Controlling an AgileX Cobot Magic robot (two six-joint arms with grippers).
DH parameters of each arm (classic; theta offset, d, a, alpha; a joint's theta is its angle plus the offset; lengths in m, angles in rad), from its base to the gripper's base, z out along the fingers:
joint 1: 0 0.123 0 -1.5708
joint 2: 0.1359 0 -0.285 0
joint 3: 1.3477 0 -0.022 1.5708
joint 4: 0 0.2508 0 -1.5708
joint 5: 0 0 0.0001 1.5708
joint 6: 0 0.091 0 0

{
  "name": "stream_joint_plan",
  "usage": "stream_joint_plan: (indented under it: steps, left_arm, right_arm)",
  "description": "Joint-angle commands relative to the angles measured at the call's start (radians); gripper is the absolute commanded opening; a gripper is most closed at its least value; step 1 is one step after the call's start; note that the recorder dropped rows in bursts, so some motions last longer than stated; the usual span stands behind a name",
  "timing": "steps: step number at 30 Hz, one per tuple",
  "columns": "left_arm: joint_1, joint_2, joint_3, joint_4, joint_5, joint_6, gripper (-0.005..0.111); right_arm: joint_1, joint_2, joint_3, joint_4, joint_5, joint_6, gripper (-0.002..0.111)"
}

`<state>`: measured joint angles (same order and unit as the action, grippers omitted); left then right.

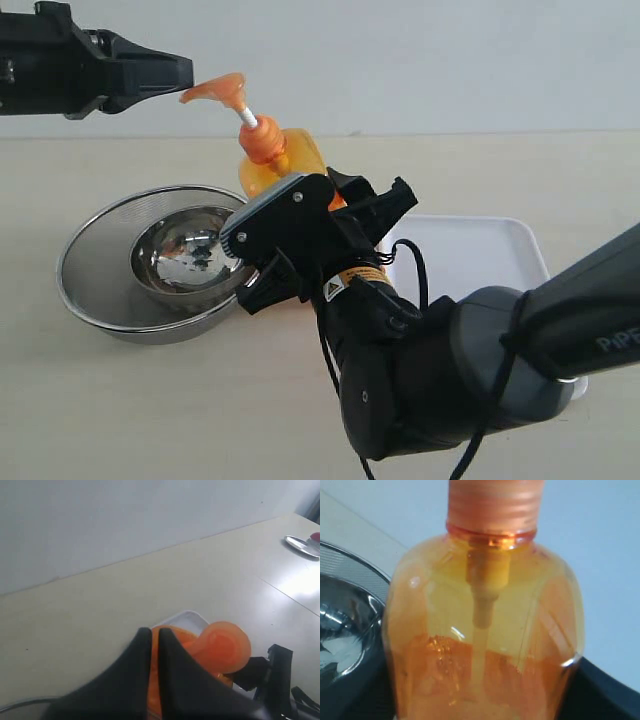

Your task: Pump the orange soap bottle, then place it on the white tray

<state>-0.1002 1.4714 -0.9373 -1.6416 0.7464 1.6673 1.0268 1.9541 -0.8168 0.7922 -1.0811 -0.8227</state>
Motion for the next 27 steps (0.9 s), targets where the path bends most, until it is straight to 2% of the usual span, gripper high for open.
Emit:
stream_joint_plan:
  steps: [1,7,27]
  left_arm:
    - [-0.006,0.001,0.007,0.008,0.022,-0.012,0.005]
    - [-0.006,0.001,0.007,0.009,0.064,-0.014,0.005]
    - [-0.006,0.001,0.007,0.062,0.059,-0.074,0.005]
  right_arm:
    - [0.0,-0.002,-0.002,0.005,0.025,0.003,0.011]
    - [0.0,-0.002,-0.002,0.005,0.025,0.003,0.011]
    - [0.0,-0.002,-0.002,0.005,0.025,0.003,0.011]
